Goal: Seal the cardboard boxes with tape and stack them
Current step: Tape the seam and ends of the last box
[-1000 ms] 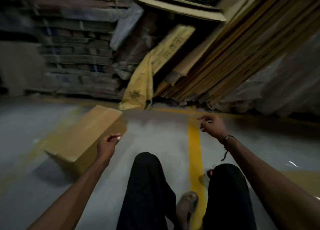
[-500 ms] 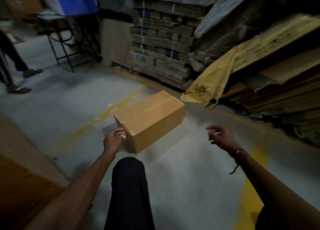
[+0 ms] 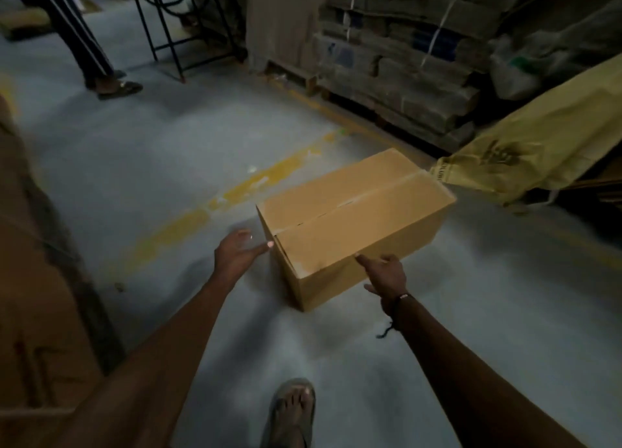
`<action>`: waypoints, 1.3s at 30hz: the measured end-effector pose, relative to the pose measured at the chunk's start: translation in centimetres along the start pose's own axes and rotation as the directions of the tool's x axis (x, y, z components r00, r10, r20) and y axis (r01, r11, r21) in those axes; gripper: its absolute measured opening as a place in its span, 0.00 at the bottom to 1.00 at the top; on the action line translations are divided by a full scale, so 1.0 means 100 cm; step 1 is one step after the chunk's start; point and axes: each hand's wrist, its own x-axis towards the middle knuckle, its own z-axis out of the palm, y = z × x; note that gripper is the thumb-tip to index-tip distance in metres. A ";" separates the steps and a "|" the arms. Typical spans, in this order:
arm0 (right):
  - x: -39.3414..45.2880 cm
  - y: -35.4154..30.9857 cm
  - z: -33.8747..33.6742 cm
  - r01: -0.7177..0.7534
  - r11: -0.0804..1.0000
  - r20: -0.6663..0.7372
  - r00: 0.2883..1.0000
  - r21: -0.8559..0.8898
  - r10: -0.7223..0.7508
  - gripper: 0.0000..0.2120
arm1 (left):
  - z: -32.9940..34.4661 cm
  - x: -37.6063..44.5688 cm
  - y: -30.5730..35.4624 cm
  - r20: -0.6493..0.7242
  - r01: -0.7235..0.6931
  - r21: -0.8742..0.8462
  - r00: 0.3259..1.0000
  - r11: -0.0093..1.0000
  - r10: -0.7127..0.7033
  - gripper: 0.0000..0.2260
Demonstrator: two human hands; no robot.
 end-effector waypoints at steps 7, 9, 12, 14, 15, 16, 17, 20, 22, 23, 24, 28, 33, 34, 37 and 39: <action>0.087 0.042 0.109 -0.255 0.951 0.111 0.965 0.174 0.238 0.83 | 0.069 0.123 -0.002 0.064 0.009 0.075 0.998 0.997 -0.014 0.51; 0.090 0.057 0.120 -0.272 0.949 0.157 0.956 0.162 0.247 0.81 | 0.078 0.141 -0.008 0.102 0.028 0.096 0.994 0.995 -0.037 0.58; 0.090 0.071 0.123 -0.226 0.965 0.202 0.959 0.135 0.197 0.71 | 0.086 0.164 -0.015 0.075 0.026 0.165 0.996 0.986 -0.039 0.64; 0.091 0.077 0.119 -0.220 0.963 0.250 0.952 0.155 0.178 0.68 | 0.088 0.175 -0.016 0.054 0.016 0.185 0.998 0.983 -0.026 0.65; 0.090 0.078 0.116 -0.220 0.961 0.269 0.948 0.168 0.170 0.67 | 0.088 0.179 -0.015 0.066 0.015 0.192 0.997 0.981 -0.028 0.68; 0.089 0.079 0.113 -0.218 0.959 0.282 0.946 0.182 0.161 0.64 | 0.088 0.180 -0.012 0.088 0.021 0.194 0.995 0.981 -0.038 0.71; 0.088 0.081 0.109 -0.213 0.958 0.292 0.944 0.193 0.152 0.62 | 0.088 0.182 -0.011 0.110 0.021 0.200 0.993 0.980 -0.043 0.74; 0.082 0.089 0.095 -0.185 0.962 0.295 0.948 0.199 0.121 0.58 | 0.090 0.175 -0.008 0.123 0.011 0.283 0.991 0.959 -0.047 0.72; 0.077 0.095 0.077 -0.178 0.964 0.292 0.950 0.198 0.115 0.56 | 0.093 0.159 -0.005 0.144 0.000 0.360 0.988 0.933 -0.056 0.65; 0.076 0.098 0.065 -0.171 0.966 0.293 0.950 0.194 0.110 0.55 | 0.095 0.151 -0.006 0.160 -0.013 0.396 0.986 0.918 -0.055 0.61; 0.073 0.099 0.049 -0.165 0.968 0.295 0.950 0.187 0.105 0.55 | 0.098 0.140 -0.005 0.178 -0.022 0.430 0.982 0.903 -0.061 0.58; 0.059 0.100 -0.027 -0.099 0.989 0.299 0.952 0.108 0.062 0.54 | 0.111 0.090 -0.001 0.251 -0.037 0.522 0.961 0.852 -0.113 0.49; 0.018 0.102 -0.139 -0.005 0.998 0.268 0.963 -0.059 0.020 0.40 | 0.157 0.001 0.022 0.412 -0.121 0.586 0.896 0.801 -0.166 0.58; 0.006 0.106 -0.162 -0.014 0.996 0.244 0.969 -0.090 0.036 0.41 | 0.169 -0.023 0.025 0.448 -0.134 0.585 0.876 0.800 -0.180 0.59; -0.033 0.126 -0.223 -0.033 0.979 0.137 0.989 -0.200 0.061 0.38 | 0.199 -0.093 0.028 0.513 -0.171 0.572 0.838 0.803 -0.187 0.58; -0.060 0.150 -0.259 -0.026 0.972 0.055 0.998 -0.232 0.040 0.34 | 0.215 -0.142 0.027 0.521 -0.200 0.561 0.839 0.803 -0.155 0.56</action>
